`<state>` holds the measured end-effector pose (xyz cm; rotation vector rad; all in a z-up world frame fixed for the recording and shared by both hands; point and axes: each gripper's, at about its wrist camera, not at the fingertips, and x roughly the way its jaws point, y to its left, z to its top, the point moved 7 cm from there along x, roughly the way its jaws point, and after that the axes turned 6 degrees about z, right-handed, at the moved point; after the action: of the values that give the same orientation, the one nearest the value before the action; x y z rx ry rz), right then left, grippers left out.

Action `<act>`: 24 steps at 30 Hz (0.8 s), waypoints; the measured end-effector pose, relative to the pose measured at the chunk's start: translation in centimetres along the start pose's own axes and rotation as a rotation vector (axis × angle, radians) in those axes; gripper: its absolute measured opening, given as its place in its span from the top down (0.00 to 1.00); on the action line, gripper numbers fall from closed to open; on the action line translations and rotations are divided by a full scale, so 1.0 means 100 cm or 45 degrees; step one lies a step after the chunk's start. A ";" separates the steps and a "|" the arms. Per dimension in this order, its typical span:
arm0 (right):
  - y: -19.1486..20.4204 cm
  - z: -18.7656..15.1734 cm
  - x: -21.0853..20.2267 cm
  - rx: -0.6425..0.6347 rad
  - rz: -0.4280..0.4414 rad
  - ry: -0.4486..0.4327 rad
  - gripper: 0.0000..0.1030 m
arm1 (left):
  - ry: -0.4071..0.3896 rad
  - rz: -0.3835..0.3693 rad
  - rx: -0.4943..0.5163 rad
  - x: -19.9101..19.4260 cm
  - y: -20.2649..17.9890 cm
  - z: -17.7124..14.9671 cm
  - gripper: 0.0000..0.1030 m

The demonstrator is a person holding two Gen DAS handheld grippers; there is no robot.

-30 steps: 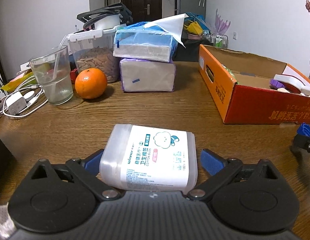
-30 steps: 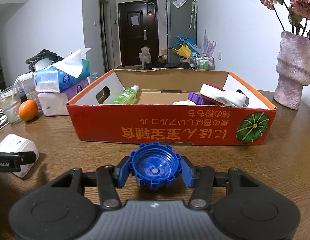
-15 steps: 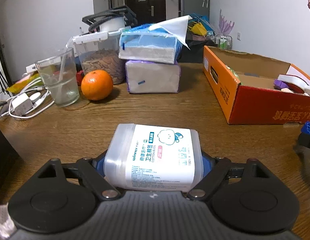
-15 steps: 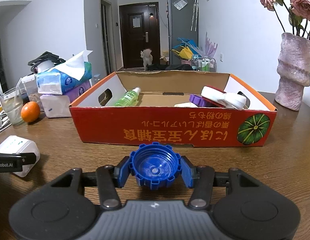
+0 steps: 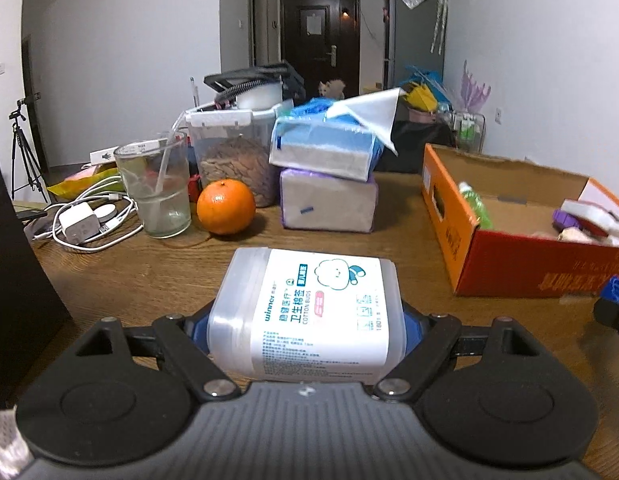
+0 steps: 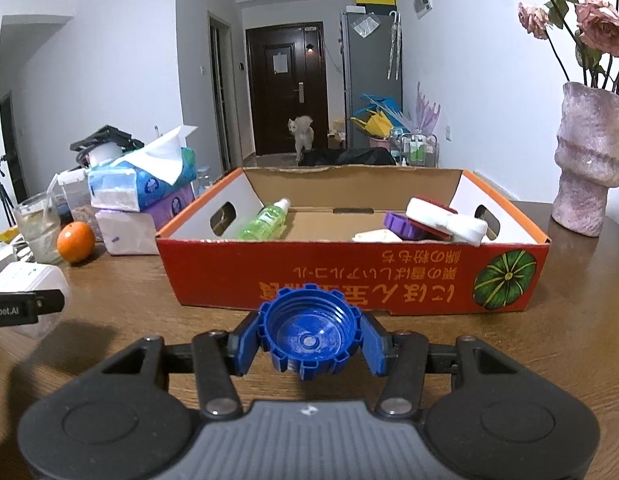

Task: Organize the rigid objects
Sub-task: 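Carry the wipes pack and blue cap with both tools toward the red box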

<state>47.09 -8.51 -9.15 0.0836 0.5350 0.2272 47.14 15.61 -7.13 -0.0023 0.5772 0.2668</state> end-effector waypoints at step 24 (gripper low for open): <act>-0.015 0.041 -0.026 0.007 0.063 -0.189 0.50 | -0.131 -0.055 -0.089 -0.035 -0.070 0.035 0.18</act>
<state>47.29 -10.65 -4.55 0.1183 0.3859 0.2654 47.92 8.26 -2.77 -0.0682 0.4651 0.2431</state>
